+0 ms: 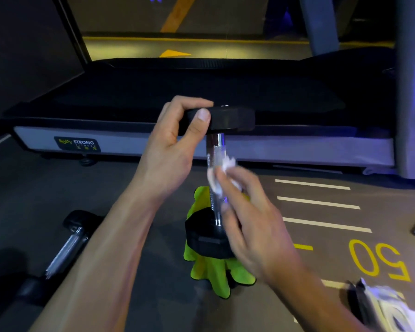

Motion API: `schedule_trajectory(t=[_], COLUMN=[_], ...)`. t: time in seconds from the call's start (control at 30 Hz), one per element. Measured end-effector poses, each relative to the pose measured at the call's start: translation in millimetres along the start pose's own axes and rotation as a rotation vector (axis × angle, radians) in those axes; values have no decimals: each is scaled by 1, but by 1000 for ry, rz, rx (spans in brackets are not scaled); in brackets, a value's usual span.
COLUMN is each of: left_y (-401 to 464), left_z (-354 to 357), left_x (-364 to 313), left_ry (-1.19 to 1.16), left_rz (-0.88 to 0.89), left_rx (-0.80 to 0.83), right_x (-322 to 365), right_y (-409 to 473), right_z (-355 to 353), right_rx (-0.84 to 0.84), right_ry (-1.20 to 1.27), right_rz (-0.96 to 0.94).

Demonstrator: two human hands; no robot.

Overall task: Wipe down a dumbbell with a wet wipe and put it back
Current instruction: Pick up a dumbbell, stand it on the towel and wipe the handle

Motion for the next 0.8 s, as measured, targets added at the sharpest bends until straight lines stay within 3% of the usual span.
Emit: schedule_trajectory(t=[0.2, 0.4, 0.47, 0.53, 0.67, 0.8], left_y=[-2, -2, -5, -7, -12, -15], left_z=[-5, 3, 7, 10, 9, 8], left_x=[-8, -24, -31, -38, -41, -39], left_ry=[114, 225, 247, 249, 223, 171], left_rz=[-13, 41, 63, 94, 105, 94], left_rx=[-21, 57, 80, 81, 42, 6], right_x=[-12, 39, 46, 30, -26, -43], right_y=[-38, -29, -25, -26, -36, -21], right_z=[1, 10, 13, 11, -4, -3], right_rx=[92, 37, 17, 78, 205, 182], right_ry=[65, -302, -325, -197, 334, 510], right_rz=[21, 82, 109, 107, 265, 298])
Point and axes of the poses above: each hand's wrist, its own y-axis towards the middle knuckle, its own z-axis out of the palm, x = y × z, the point moved 6 cm from there along y, towards the middle knuckle, and after that the axes turned 9 degrees about z, right-handed, at the moved point
